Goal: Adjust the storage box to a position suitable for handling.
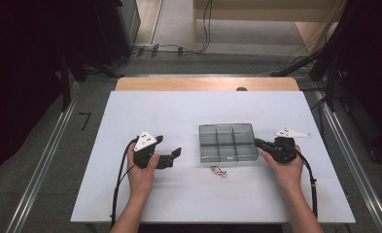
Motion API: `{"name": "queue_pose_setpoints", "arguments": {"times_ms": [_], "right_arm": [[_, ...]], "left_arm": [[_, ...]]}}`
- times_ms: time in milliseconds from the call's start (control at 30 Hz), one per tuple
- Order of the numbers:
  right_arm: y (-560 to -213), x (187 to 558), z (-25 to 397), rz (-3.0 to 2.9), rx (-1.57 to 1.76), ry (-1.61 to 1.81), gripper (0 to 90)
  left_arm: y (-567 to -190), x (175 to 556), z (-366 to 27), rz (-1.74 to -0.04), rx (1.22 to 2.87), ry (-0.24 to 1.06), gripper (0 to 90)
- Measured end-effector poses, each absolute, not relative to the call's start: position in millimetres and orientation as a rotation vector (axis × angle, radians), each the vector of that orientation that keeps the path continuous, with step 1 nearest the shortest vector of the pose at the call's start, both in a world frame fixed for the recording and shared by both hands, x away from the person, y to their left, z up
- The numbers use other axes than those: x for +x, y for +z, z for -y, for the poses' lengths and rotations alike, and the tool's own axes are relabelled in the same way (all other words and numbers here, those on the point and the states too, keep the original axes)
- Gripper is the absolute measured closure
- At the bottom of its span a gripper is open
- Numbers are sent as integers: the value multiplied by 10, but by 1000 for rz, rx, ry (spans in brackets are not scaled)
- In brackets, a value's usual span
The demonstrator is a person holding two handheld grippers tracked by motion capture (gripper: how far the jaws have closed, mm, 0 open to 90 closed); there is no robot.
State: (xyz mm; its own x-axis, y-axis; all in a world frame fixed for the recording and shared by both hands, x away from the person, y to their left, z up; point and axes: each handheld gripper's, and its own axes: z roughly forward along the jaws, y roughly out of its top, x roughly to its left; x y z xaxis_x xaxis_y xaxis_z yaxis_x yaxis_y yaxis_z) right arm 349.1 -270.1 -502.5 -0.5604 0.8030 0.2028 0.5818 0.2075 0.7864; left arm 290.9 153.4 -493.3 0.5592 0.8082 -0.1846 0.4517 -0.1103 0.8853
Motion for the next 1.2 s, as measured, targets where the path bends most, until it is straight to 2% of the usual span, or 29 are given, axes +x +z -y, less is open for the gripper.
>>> {"name": "queue_pose_setpoints", "arguments": {"times_ms": [167, 233, 267, 300, 367, 400, 433, 500, 533, 567, 667, 700, 867, 1200], "right_arm": [[-5028, 3471, 2630, -2250, 1292, 1280, 877], [-5030, 3466, 2617, -2254, 1291, 1282, 876], [-5031, 3458, 2599, -2255, 1295, 1285, 876], [-5031, 3458, 2599, -2255, 1295, 1285, 876], [-5035, 3448, 2577, -2260, 1286, 1286, 876], [-5034, 3440, 2561, -2265, 1288, 1286, 876], [-5037, 3427, 2532, -2272, 1277, 1285, 876], [-5038, 3420, 2515, -2276, 1274, 1285, 876], [-5039, 3405, 2485, -2286, 1267, 1283, 876], [-5039, 3405, 2485, -2286, 1267, 1283, 876], [-5039, 3382, 2446, -2301, 1256, 1275, 876], [-5040, 3366, 2423, -2311, 1249, 1270, 876], [-5043, 3315, 2348, -2335, 1231, 1260, 876], [-5040, 3242, 2277, -2311, 1225, 1225, 877]], "left_arm": [[-4974, 2940, -1421, -1075, 1735, 400, 203], [-4981, 2946, -1395, -1100, 1731, 399, 287], [-4987, 2950, -1387, -1104, 1728, 390, 369], [-4991, 2954, -1387, -1102, 1732, 373, 369], [-5007, 2961, -1378, -1104, 1740, 345, 509], [-5016, 2966, -1373, -1107, 1743, 333, 547], [-5038, 2975, -1361, -1117, 1759, 315, 640], [-5048, 2976, -1351, -1119, 1767, 305, 668], [-5065, 2979, -1332, -1118, 1793, 295, 728], [-5065, 2979, -1332, -1118, 1793, 295, 752], [-5074, 2978, -1306, -1115, 1819, 276, 791], [-5079, 2975, -1289, -1122, 1824, 265, 834], [-5089, 2976, -1269, -1122, 1844, 258, 885], [-5090, 2971, -1300, -1152, 1826, 253, 893]]}}
